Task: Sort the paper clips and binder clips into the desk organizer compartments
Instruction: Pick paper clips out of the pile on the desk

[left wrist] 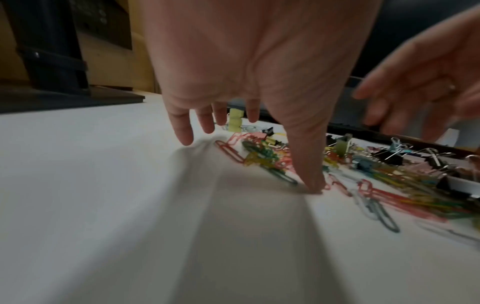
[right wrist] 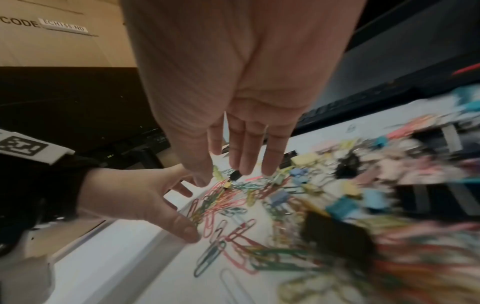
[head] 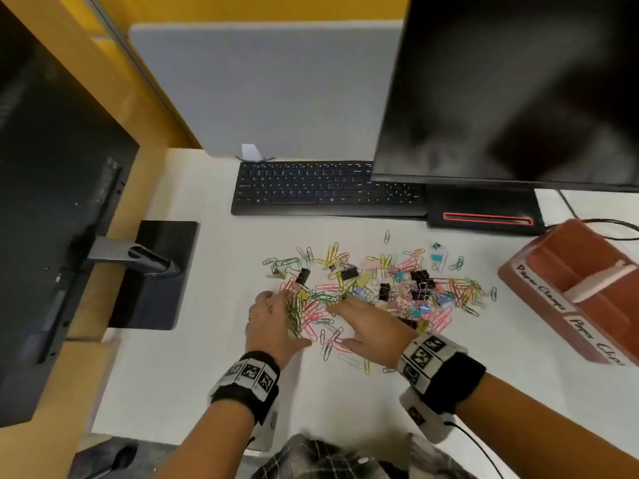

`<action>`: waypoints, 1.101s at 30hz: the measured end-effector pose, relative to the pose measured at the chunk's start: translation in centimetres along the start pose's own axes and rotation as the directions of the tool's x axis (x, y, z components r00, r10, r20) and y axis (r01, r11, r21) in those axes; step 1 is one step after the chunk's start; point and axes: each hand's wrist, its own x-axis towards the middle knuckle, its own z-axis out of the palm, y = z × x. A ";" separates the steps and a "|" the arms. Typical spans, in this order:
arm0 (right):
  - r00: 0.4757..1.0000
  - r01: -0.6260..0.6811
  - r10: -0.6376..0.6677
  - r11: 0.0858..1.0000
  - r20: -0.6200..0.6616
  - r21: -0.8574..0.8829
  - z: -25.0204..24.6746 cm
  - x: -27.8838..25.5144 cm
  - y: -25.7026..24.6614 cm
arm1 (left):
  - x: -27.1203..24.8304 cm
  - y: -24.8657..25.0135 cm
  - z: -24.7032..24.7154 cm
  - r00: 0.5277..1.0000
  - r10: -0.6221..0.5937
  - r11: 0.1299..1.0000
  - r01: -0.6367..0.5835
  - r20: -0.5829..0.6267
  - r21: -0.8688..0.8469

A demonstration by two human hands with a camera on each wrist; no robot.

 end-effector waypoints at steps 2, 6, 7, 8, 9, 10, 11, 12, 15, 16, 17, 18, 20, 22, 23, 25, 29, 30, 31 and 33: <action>0.999 -0.007 0.007 1.000 -0.050 -0.001 0.6 2.4 -0.9 | 0.5 -0.5 0.0 1.000 -0.018 1.000 0.018 0.004 -0.025; 0.989 -0.136 0.123 0.977 -0.087 -0.165 1.5 6.9 -1.5 | 2.0 -1.9 0.4 1.000 -0.002 0.993 0.001 -0.010 -0.118; 0.987 -0.156 0.142 0.965 -0.079 -0.211 1.7 7.6 -1.3 | 2.3 -2.0 0.4 1.000 0.018 0.990 -0.021 -0.021 -0.143; 0.987 -0.153 0.134 0.958 -0.093 -0.241 1.7 8.1 -1.0 | 2.7 -2.3 0.6 0.998 0.050 0.984 -0.056 -0.040 -0.167; 0.987 -0.142 0.117 0.954 -0.106 -0.263 1.9 8.5 -0.6 | 2.8 -2.4 0.5 0.996 0.072 0.980 -0.080 -0.050 -0.181; 0.987 -0.128 0.095 0.951 -0.126 -0.283 2.0 8.7 -0.3 | 3.0 -2.5 0.5 0.995 0.084 0.977 -0.093 -0.057 -0.194; 0.986 -0.123 0.084 0.947 -0.143 -0.295 2.1 8.7 0.0 | 3.1 -2.6 0.5 0.995 0.083 0.974 -0.093 -0.057 -0.206; 0.985 -0.114 0.066 0.944 -0.162 -0.308 2.2 8.7 0.4 | 3.2 -2.7 0.5 0.995 0.081 0.973 -0.092 -0.058 -0.213; 0.981 -0.140 0.081 0.924 -0.177 -0.355 2.3 8.3 1.2 | 3.4 -2.7 0.4 0.995 0.096 0.968 -0.103 -0.041 -0.228; 0.976 -0.153 0.086 0.923 -0.200 -0.353 2.3 8.2 1.3 | 3.4 -2.7 0.3 0.994 0.106 0.969 -0.111 -0.037 -0.223; 0.971 -0.154 0.076 0.924 -0.226 -0.351 2.2 8.1 1.3 | 3.4 -2.6 0.3 0.993 0.115 0.969 -0.119 -0.029 -0.216; 0.967 -0.137 0.053 0.933 -0.250 -0.332 2.0 7.9 1.2 | 3.4 -2.6 0.2 0.992 0.126 0.969 -0.127 -0.021 -0.212; 0.959 -0.075 0.001 0.964 -0.282 -0.254 1.6 7.1 1.0 | 3.4 -2.6 -0.2 0.989 0.146 0.962 -0.142 0.002 -0.232; 0.938 -0.037 -0.030 0.982 -0.346 -0.184 0.8 5.8 0.8 | 3.2 -2.6 -1.0 0.984 0.177 0.949 -0.167 0.012 -0.266; 0.924 -0.021 -0.040 0.988 -0.381 -0.155 0.4 4.9 0.7 | 2.9 -2.5 -1.5 0.980 0.200 0.942 -0.191 0.002 -0.276; 0.902 0.015 -0.030 0.999 -0.431 -0.040 -0.3 2.7 0.8 | 2.0 -1.9 -2.8 0.967 0.253 0.922 -0.252 -0.037 -0.294; 0.847 -0.020 0.080 0.993 -0.525 0.118 -2.1 -2.9 2.3 | 0.1 1.4 -5.0 0.915 0.394 0.859 -0.399 -0.084 -0.322; 0.823 -0.044 0.117 0.989 -0.555 0.144 -2.5 -4.6 3.1 | -0.1 2.8 -5.3 0.899 0.430 0.843 -0.432 -0.080 -0.321; 0.798 -0.077 0.164 0.982 -0.580 0.173 -2.9 -6.3 4.0 | -0.3 4.6 -5.5 0.879 0.471 0.824 -0.467 -0.071 -0.320; 0.729 -0.147 0.270 0.959 -0.629 0.241 -3.7 -10.0 6.2 | -0.3 8.8 -5.5 0.831 0.555 0.780 -0.538 -0.044 -0.321</action>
